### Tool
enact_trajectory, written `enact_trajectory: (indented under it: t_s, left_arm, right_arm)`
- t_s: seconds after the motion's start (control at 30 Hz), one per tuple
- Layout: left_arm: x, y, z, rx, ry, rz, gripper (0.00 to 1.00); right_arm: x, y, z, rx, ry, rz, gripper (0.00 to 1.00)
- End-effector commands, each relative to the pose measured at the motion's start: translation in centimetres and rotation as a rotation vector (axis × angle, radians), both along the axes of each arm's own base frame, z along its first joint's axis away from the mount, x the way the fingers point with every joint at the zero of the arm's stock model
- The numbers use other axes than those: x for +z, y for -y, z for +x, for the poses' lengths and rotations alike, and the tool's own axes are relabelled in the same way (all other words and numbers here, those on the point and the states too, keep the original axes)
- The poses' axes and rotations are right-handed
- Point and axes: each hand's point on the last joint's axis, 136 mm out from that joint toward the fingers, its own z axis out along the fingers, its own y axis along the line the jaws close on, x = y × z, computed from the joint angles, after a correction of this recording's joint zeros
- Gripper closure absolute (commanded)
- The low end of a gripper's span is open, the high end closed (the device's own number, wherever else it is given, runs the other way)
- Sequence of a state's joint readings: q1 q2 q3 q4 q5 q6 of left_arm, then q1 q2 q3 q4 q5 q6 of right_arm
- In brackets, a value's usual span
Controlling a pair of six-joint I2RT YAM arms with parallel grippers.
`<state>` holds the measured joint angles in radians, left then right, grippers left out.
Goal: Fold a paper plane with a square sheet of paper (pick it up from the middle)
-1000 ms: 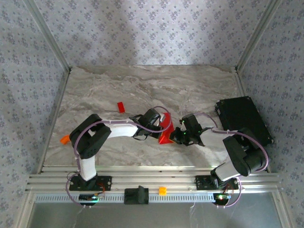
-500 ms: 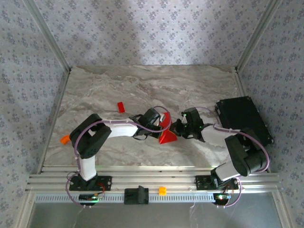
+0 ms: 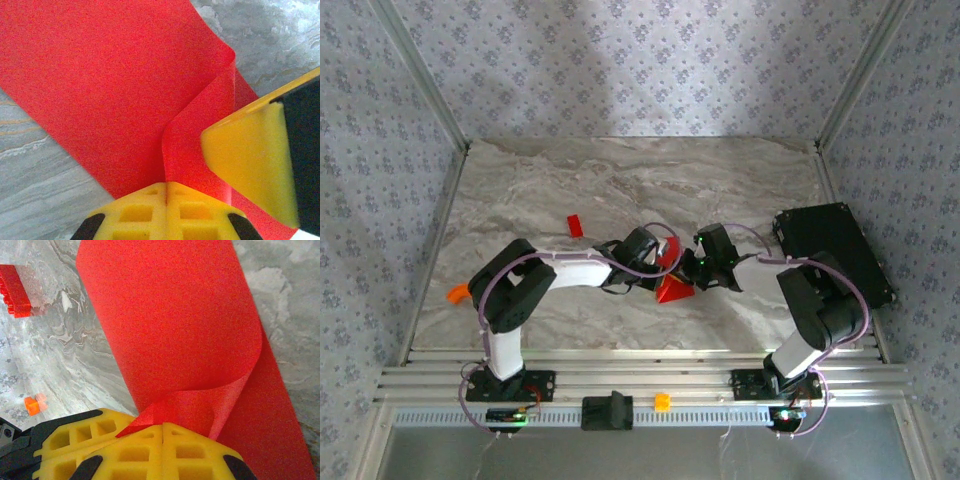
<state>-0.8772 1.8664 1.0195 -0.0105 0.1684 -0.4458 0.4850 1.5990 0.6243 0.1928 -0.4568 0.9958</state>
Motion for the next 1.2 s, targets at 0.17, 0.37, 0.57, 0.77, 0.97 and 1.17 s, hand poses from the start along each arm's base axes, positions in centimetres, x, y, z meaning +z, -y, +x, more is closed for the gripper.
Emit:
enact_trajectory:
  t_s: [0.17,0.37,0.57,0.77,0.97,1.17]
  left_arm:
    - [-0.8,-0.2,-0.7,-0.014,-0.048,0.024,0.96]
    - [-0.9,-0.2,-0.9,-0.018,-0.06,0.024,0.95]
    - [-0.9,-0.3,-0.9,-0.019,-0.061,0.025,0.96]
    - [-1.0,-0.4,-1.0,-0.02,-0.061,0.03,0.96]
    - [-1.2,-0.6,-1.1,-0.019,-0.067,0.037,0.96]
    - [-1.3,-0.5,-1.2,-0.027,-0.075,0.042,0.96]
  right_arm:
    - [-0.6,0.8,-1.0,-0.016,-0.027,-0.011,0.98]
    - [0.0,0.5,-0.8,-0.009,-0.02,0.0,0.98]
    - [1.2,-0.2,0.0,0.001,0.006,0.011,0.97]
    - [-2.4,1.8,-1.4,-0.023,-0.085,-0.092,0.97]
    - [-4.1,3.4,-3.5,-0.05,-0.141,-0.118,0.98]
    - [-0.7,2.5,-1.1,-0.042,-0.06,-0.03,0.97]
